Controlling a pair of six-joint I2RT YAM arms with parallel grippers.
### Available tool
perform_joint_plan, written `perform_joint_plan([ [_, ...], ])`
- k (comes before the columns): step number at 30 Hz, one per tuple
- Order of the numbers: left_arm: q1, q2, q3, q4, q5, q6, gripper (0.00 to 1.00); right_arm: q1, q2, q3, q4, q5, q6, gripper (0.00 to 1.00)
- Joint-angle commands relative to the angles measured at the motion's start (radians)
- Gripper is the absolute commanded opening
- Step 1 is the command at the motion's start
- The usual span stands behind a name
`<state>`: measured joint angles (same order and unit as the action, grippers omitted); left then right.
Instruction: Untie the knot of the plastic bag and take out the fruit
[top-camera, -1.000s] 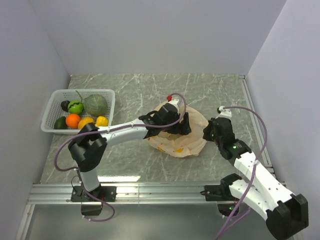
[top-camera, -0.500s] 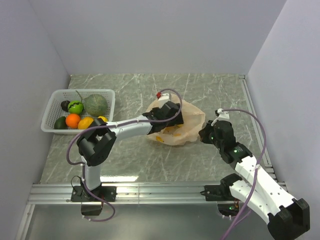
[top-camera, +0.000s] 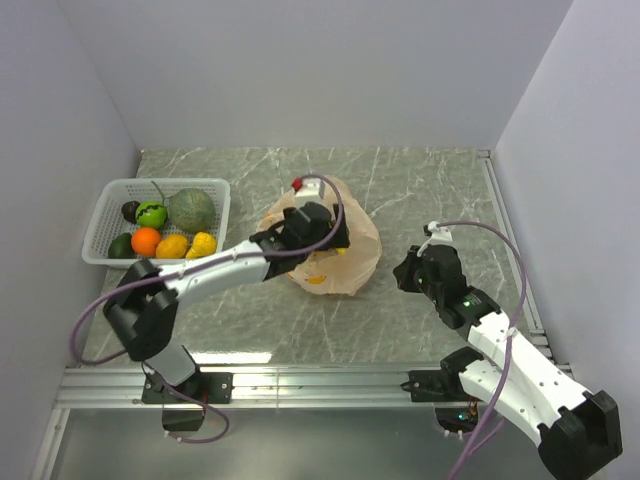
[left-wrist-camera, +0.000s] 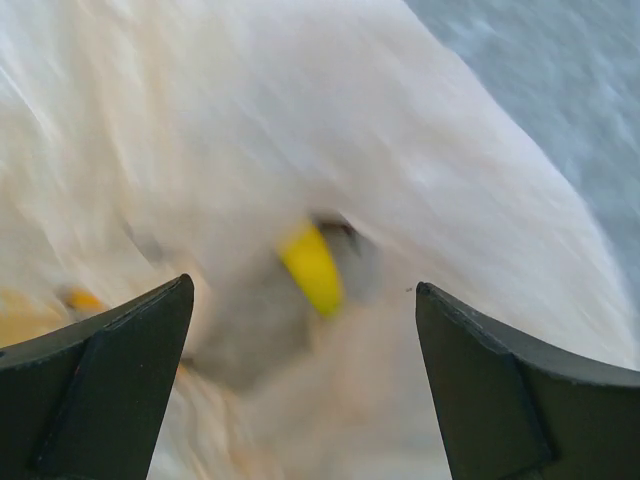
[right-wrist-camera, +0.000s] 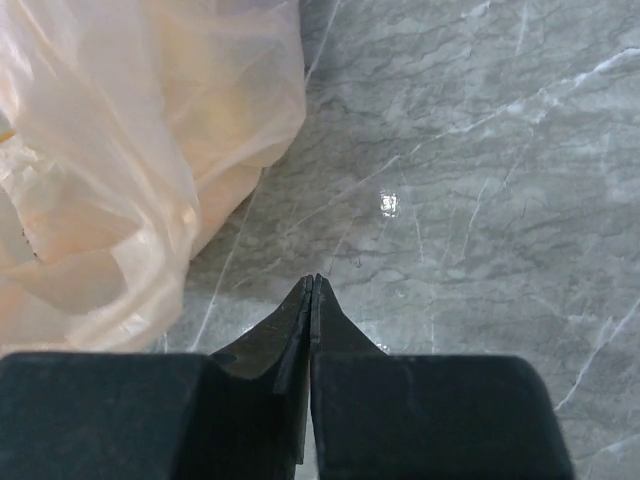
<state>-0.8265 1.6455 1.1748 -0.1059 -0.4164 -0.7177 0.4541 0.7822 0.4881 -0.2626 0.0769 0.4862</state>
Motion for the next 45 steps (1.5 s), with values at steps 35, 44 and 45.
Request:
perform_joint_plan([
  [35,-0.235,-0.225,-0.268,0.076,0.139,0.038,0.98,0.075,0.227,-0.026,0.303,0.076,0.08,0.0],
  [44,-0.192,-0.179,-0.186,0.098,0.047,-0.011,0.94,0.084,0.121,-0.036,0.286,0.04,0.043,0.0],
  [45,-0.191,-0.147,-0.179,0.1,0.03,-0.026,0.93,0.089,0.114,-0.034,0.286,0.031,0.045,0.0],
])
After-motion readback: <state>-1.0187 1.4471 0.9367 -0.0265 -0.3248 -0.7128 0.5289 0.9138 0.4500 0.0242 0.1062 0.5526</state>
